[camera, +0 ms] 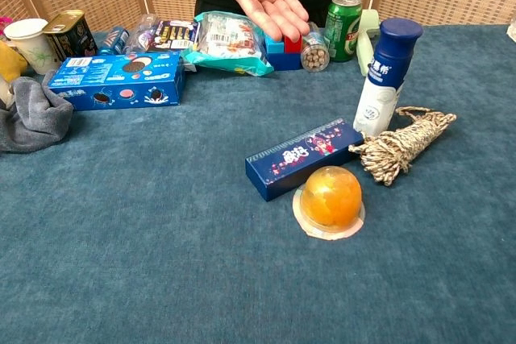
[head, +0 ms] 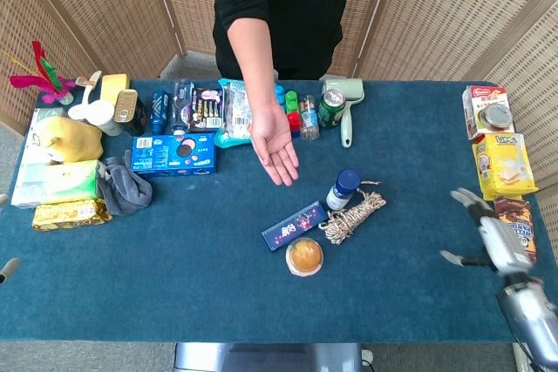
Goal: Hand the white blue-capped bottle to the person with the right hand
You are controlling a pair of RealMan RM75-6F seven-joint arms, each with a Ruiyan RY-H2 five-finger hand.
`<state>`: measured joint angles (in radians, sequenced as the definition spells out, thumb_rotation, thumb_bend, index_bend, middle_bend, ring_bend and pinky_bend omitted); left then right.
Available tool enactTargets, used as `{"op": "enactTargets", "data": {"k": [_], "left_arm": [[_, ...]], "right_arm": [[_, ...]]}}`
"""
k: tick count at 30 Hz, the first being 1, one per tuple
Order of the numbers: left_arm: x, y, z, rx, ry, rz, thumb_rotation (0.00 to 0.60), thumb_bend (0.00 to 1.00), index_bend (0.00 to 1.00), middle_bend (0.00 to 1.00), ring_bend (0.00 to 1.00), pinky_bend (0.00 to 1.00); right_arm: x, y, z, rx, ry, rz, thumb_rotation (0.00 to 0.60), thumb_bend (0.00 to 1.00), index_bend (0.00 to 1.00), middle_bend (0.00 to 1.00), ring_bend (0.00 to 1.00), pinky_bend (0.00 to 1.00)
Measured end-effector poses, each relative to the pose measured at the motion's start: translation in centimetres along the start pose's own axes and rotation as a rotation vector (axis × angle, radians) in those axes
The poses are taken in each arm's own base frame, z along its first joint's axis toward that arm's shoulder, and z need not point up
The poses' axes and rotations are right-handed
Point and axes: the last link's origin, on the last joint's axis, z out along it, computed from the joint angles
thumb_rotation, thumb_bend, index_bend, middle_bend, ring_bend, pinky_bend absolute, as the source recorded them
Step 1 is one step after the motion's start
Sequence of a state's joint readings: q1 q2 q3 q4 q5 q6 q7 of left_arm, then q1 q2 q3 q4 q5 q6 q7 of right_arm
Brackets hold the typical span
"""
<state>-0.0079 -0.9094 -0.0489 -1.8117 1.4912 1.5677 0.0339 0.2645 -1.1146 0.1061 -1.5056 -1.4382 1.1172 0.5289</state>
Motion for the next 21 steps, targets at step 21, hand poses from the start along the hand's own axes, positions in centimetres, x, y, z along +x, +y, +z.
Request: {"op": "enactTargets", "data": {"k": [21], "left_arm": [[-0.3,-0.3,1.0,0.038,-0.014,0.001,0.600,0.20,0.05,0.06,0.08,0.09]], "right_arm": [[-7.4,-4.9,9.5,0.149,-0.173,0.319,0.600,0.03,0.00,0.03,0.08,0.13]]}}
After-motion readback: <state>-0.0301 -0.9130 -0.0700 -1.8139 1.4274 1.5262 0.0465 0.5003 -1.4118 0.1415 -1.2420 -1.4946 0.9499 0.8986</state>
